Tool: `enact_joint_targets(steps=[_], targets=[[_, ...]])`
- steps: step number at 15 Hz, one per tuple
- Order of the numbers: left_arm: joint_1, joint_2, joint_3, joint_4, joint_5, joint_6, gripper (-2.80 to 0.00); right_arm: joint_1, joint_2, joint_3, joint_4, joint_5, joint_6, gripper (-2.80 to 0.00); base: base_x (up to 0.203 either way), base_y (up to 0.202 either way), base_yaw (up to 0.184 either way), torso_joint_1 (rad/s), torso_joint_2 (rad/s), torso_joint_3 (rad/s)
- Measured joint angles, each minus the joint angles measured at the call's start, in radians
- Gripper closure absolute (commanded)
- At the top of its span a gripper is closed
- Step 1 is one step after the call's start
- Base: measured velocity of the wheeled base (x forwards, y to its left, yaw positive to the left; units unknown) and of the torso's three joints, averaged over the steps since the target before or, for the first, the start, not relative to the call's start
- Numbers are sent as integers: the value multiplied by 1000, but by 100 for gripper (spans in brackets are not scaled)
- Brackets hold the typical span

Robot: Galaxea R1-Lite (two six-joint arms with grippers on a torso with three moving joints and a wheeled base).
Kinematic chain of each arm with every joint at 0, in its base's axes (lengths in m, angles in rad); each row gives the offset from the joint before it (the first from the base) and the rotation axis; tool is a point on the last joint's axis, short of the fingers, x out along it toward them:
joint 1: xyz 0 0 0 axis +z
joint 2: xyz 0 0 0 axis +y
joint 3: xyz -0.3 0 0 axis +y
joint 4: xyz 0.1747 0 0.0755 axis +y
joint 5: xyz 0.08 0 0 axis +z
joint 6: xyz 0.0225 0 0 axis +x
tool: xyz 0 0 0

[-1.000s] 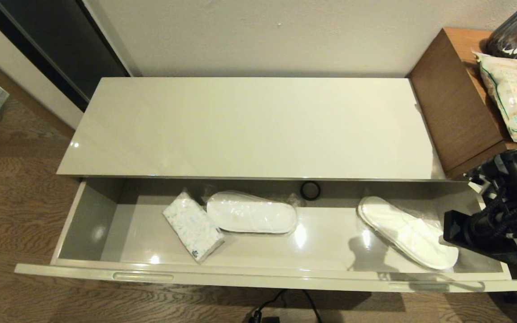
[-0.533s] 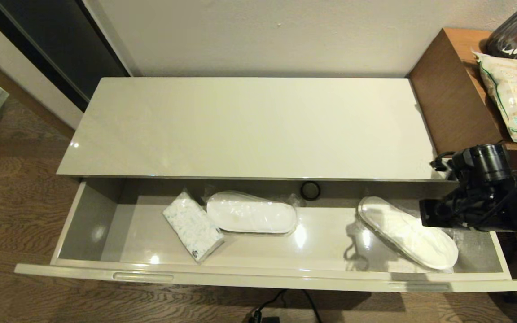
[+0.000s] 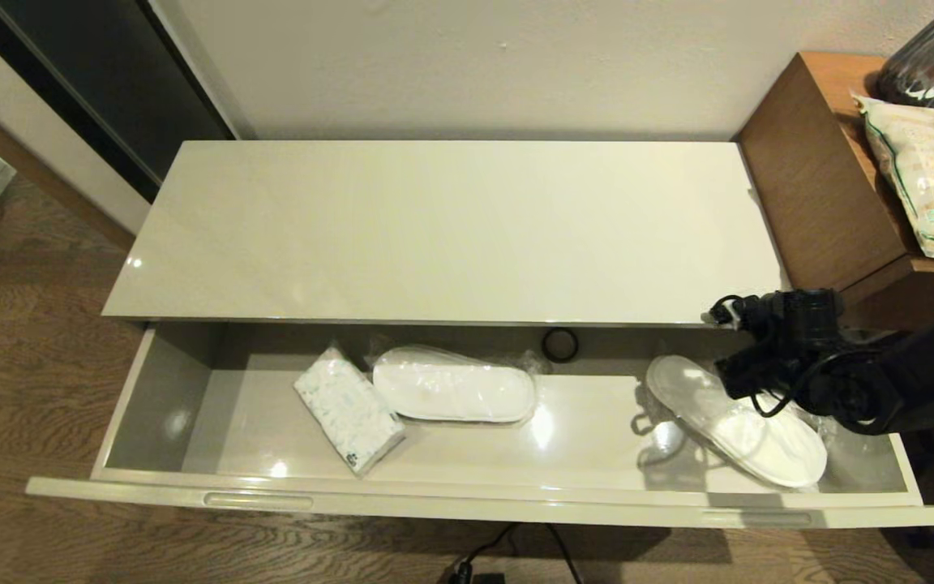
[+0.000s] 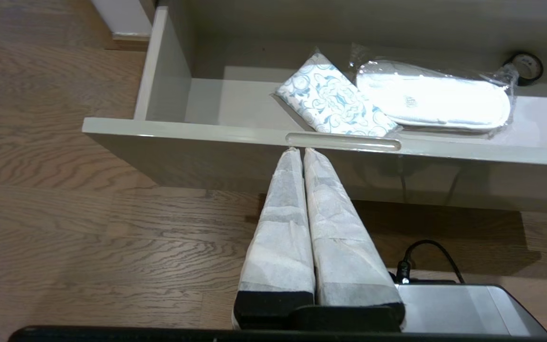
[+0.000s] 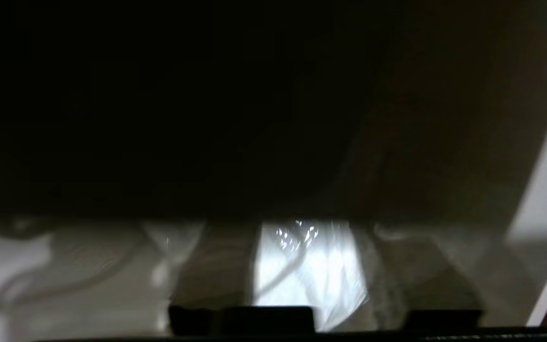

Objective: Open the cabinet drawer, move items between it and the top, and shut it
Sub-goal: Take out the disposable slippers from the drawer

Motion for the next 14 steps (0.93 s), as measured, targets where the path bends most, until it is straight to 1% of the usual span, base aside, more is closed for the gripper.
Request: enact_joint_targets(steps=[1, 2, 7, 10, 14], targets=[[-1, 0, 0, 0, 0, 0, 0, -9, 25, 0, -43, -2, -4, -280, 0, 0, 0, 0, 0, 0], [-1, 0, 0, -1, 0, 0, 0, -13, 42, 0, -54, -2, -5, -280, 0, 0, 0, 0, 0, 0], [0, 0, 0, 0, 1, 0, 0, -19, 67, 17, -56, 3, 0, -280, 0, 0, 0, 0, 0, 0], [-1, 0, 0, 0, 0, 0, 0, -21, 7, 79, -74, -1, 8, -280, 0, 0, 0, 0, 0, 0], [0, 0, 0, -1, 0, 0, 0, -19, -98, 208, -110, -1, 18, -280, 0, 0, 0, 0, 0, 0]])
